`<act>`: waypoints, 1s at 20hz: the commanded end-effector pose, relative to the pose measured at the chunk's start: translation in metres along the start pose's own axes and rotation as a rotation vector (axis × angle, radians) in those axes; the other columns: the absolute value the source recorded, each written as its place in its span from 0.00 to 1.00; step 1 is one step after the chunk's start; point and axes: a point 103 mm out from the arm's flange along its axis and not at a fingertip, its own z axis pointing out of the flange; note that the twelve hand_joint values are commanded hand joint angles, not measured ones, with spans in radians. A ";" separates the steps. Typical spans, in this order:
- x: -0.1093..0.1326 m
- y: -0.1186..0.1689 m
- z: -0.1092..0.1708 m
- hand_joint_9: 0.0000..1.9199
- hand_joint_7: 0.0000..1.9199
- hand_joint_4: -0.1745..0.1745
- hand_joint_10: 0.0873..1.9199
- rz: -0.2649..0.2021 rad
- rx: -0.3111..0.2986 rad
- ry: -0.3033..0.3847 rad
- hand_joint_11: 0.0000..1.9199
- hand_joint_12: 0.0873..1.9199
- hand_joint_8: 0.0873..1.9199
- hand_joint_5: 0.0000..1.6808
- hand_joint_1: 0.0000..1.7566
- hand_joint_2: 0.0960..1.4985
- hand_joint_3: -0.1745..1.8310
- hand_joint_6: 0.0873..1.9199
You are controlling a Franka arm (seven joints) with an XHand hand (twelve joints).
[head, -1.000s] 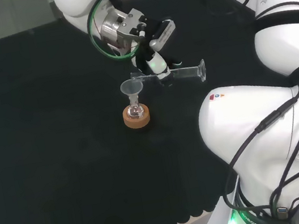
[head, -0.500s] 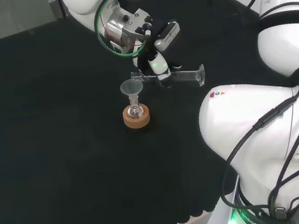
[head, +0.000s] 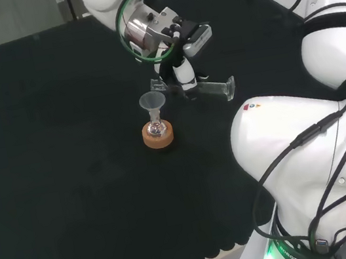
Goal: Pour the water from the graduated cylinder into the round-bottom flask.
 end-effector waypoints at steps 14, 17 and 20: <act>-0.050 -0.024 0.019 0.76 0.57 0.62 0.00 -0.119 -0.455 0.178 0.65 0.37 0.41 0.61 0.70 0.71 0.09 0.47; -0.053 -0.028 0.020 0.76 0.57 0.62 0.00 -0.131 -0.524 0.194 0.65 0.37 0.41 0.61 0.70 0.71 0.09 0.47; -0.054 -0.029 0.018 0.76 0.57 0.62 0.00 -0.139 -0.572 0.208 0.65 0.37 0.41 0.61 0.70 0.71 0.09 0.47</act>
